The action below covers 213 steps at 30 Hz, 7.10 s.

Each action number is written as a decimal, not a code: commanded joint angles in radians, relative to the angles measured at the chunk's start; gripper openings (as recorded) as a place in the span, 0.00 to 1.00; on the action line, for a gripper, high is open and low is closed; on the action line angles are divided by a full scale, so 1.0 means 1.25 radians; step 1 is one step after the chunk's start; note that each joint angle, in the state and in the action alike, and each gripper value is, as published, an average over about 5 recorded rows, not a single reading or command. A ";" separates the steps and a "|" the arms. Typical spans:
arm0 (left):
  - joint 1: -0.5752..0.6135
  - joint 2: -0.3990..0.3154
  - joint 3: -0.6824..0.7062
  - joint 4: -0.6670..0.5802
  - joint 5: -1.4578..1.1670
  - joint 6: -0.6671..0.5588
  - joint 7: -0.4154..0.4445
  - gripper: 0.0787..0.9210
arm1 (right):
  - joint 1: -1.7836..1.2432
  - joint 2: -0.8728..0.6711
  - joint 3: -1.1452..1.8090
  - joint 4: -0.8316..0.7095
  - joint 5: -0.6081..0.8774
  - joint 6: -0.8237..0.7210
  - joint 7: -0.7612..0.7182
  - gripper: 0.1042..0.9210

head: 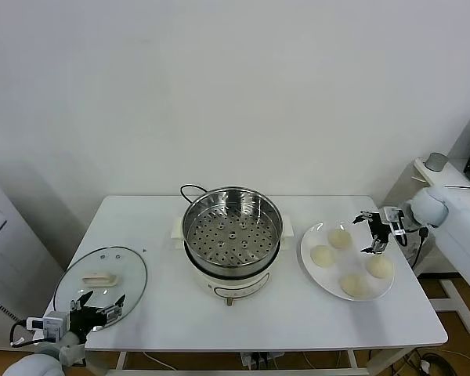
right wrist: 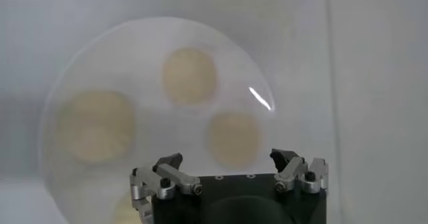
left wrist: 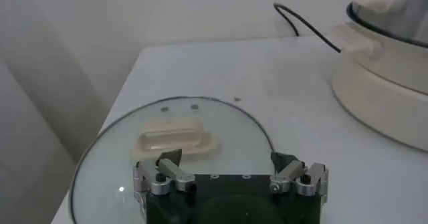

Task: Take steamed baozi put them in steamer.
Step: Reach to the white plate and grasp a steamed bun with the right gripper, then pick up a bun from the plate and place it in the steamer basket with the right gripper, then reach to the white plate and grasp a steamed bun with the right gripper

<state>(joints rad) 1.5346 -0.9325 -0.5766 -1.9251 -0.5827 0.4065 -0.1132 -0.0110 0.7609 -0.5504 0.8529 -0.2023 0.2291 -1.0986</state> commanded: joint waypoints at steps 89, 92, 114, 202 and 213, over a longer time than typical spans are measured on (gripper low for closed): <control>0.043 0.016 -0.005 -0.056 -0.014 -0.009 -0.012 0.88 | 0.495 0.330 -0.389 0.020 0.226 0.393 -0.016 0.42; 0.046 0.016 -0.006 -0.057 -0.014 -0.010 -0.012 0.88 | 0.480 0.389 -0.367 -0.009 0.167 0.476 0.002 0.42; 0.052 0.017 -0.001 -0.052 -0.016 -0.015 -0.013 0.88 | 0.317 0.416 -0.294 0.188 -0.372 0.515 0.099 0.43; 0.062 0.016 -0.005 -0.056 -0.027 -0.018 -0.012 0.88 | 0.391 0.101 -0.698 0.041 0.469 -0.105 -0.057 0.88; 0.062 0.013 -0.007 -0.059 -0.030 -0.016 -0.012 0.88 | 0.272 0.116 -0.611 -0.024 0.372 -0.093 -0.021 0.88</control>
<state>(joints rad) 1.6118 -0.9161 -0.5845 -1.9991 -0.6198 0.3859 -0.1283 0.4368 0.9099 -1.3667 0.8752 0.3220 0.1475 -1.1497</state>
